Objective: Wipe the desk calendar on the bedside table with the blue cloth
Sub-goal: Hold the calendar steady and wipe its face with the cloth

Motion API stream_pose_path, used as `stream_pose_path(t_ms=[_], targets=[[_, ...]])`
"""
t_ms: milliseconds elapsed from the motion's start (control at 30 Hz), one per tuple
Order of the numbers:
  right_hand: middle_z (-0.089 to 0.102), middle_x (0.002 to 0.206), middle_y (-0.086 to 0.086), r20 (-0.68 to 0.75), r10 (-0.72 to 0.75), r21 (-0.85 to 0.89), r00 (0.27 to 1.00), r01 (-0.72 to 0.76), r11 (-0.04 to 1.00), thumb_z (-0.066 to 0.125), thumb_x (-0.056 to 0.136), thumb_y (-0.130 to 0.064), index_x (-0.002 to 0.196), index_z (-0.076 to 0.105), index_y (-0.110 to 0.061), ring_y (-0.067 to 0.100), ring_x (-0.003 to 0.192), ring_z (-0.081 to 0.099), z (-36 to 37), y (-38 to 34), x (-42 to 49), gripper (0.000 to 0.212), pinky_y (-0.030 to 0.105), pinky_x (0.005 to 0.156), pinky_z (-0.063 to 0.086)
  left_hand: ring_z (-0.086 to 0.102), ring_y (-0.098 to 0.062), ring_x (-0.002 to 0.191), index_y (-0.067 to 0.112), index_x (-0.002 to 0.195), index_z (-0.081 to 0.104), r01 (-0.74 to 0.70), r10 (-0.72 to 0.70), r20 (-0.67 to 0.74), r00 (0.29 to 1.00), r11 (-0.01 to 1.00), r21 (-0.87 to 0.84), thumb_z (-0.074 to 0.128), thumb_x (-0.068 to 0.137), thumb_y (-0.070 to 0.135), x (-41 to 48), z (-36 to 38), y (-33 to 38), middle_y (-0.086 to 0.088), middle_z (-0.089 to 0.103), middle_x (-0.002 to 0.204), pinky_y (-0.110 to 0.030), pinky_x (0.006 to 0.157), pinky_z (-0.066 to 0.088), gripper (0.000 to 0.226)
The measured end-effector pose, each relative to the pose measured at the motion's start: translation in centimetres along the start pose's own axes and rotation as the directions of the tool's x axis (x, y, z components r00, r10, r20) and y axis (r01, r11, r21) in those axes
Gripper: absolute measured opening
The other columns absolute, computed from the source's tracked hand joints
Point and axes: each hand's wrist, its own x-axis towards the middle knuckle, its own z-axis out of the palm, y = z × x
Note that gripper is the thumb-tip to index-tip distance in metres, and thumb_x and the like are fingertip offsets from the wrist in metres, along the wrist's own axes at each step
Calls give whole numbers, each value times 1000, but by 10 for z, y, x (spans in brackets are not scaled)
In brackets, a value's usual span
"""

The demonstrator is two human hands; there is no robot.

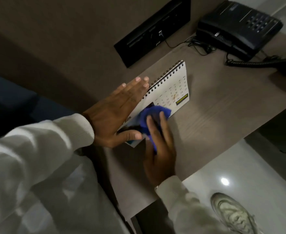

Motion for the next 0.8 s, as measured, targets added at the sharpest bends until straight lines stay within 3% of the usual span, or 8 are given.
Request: stream_pose_path(t_ms=[167,267,333,467,533,633,733,800], targets=[[16,159,8,-184,63,102,981,-45,994,49,96,-3,145,35,-18,31,150,22,-30,19,67,53,51,117,32,-7,-26,155,0,154,-1,-7,7,-12,1000,1000,-3,41,86,66,30,-2,2,-16,-5,165,-42,127,4,103],[23,160,18,-196,58,71,979,-44,996,48,98,-5,145,30,-22,27,151,19,-18,19,64,54,35,123,21,-8,-25,155,0,154,-2,-3,3,3,1000,998,-56,43,86,63,37,-1,1,-16,-6,166,-44,127,6,103],[22,161,11,-114,110,15,987,-109,994,48,97,-11,147,22,-33,21,151,13,-6,17,42,61,27,122,11,-9,-25,155,0,154,-3,-4,4,14,1000,998,-66,42,86,63,35,-1,0,-14,-6,166,-44,127,6,102],[7,162,-9,123,160,-79,979,-151,985,54,95,-17,148,11,-47,17,151,6,-1,12,7,74,35,118,9,-9,-22,155,4,154,-5,-2,4,24,1000,998,-61,38,87,64,37,-2,2,-9,-10,166,-36,127,0,100],[5,162,-9,133,120,-10,984,-120,993,50,96,-16,148,16,-47,5,150,-5,-8,12,11,69,25,119,7,-8,-22,155,5,155,-4,7,-6,26,1000,999,-50,39,87,65,35,-2,1,-9,-9,166,-36,127,0,100],[19,162,5,-13,134,120,991,-132,984,39,98,-21,147,30,-32,1,149,3,-29,8,46,51,1,112,11,-9,-21,155,8,155,-8,17,-15,48,999,999,-35,39,88,67,34,-1,-1,-7,-12,166,-36,127,0,100],[27,158,19,-267,152,145,952,-116,983,47,98,-4,143,41,-14,23,147,27,-44,10,92,46,22,118,30,-9,-22,155,8,154,-10,24,-24,78,997,1000,-3,44,87,67,32,0,-2,-7,-13,166,-39,126,4,104],[29,156,23,-311,161,148,937,-119,982,50,96,1,142,43,-7,28,146,32,-41,9,104,47,25,117,31,-9,-21,155,10,155,-11,43,-43,80,996,999,12,41,87,69,32,0,-1,-6,-13,166,-40,126,5,104]])
